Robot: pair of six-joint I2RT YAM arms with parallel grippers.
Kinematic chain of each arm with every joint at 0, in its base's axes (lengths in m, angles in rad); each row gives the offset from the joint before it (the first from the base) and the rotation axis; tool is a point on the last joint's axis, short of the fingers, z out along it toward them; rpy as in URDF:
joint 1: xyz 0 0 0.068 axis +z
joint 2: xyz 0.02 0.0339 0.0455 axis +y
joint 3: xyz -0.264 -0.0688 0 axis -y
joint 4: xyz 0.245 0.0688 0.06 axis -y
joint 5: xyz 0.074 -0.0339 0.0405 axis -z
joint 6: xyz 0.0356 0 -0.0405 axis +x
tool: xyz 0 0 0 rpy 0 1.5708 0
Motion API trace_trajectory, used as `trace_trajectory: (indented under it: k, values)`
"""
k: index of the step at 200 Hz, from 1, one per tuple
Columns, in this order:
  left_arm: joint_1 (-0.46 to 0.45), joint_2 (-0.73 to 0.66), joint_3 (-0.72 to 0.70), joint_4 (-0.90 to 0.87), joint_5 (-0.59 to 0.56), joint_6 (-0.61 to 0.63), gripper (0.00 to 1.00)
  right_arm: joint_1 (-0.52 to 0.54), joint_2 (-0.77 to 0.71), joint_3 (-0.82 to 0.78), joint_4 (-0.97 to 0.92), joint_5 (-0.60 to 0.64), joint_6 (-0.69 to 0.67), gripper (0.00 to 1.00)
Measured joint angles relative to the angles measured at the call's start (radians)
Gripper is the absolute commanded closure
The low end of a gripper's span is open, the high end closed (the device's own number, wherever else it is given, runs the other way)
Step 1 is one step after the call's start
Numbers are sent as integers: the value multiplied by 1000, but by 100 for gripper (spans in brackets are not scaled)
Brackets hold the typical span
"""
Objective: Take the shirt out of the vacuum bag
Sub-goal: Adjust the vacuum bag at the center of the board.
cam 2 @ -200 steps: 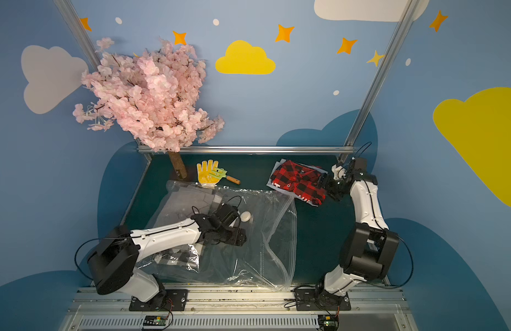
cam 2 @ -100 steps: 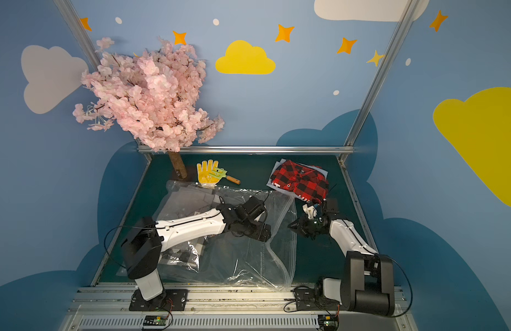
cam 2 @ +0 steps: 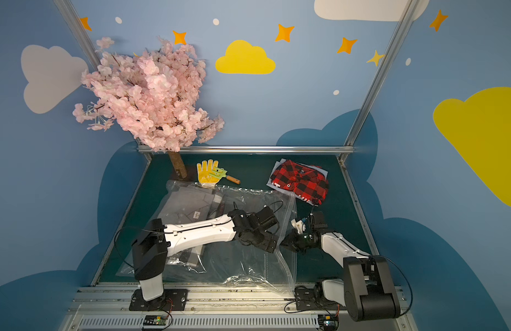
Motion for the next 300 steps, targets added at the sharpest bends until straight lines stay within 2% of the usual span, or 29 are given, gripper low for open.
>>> trace_trajectory:
  k: [49, 80, 121, 142, 167, 198, 232, 257, 300]
  values:
    - [-16, -25, 0, -5, -34, -53, 3, 35, -90, -92, 39, 4, 51, 84]
    - [70, -194, -139, -18, -89, -93, 3, 96, -92, -132, 132, -4, 112, 77]
    - [366, -568, -350, -47, -134, -103, 2, 180, 28, -134, 323, -4, 185, 71]
    - [578, -724, -420, -107, -126, -70, 1, 227, 101, -134, 424, -6, 225, 68]
    - [869, -799, -456, -171, -77, 10, 1, 272, 177, -121, 548, -19, 266, 68]
    - [1253, -723, -497, -188, 48, 137, 0, 298, 257, -100, 652, -40, 293, 68]
    - [1526, -526, -502, -158, 223, 247, 0, 313, 309, -84, 711, -61, 301, 68]
    - [1626, -402, -466, -148, 338, 295, 0, 319, 325, -67, 714, -64, 300, 68]
    - [1641, -251, -361, -101, 417, 357, 0, 332, 360, -20, 694, -65, 278, 66]
